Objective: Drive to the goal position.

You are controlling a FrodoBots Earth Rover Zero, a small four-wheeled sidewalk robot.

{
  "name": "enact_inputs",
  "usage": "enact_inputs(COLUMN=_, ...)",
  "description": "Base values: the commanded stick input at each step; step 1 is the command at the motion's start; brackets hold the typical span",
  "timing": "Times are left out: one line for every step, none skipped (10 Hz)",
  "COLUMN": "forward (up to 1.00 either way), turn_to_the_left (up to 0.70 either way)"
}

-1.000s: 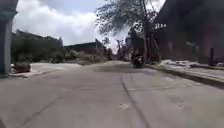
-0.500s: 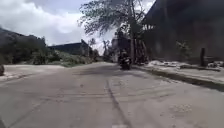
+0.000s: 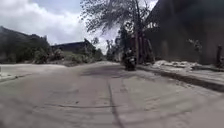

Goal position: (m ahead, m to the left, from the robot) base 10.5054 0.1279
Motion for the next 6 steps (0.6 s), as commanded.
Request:
enact_inputs(forward=1.00, turn_to_the_left=-0.02)
enact_inputs(forward=1.00, turn_to_the_left=-0.01)
enact_inputs(forward=1.00, turn_to_the_left=0.00)
enact_inputs(forward=1.00, turn_to_the_left=0.00)
enact_inputs(forward=1.00, turn_to_the_left=0.00)
enact_inputs(forward=1.00, turn_to_the_left=0.00)
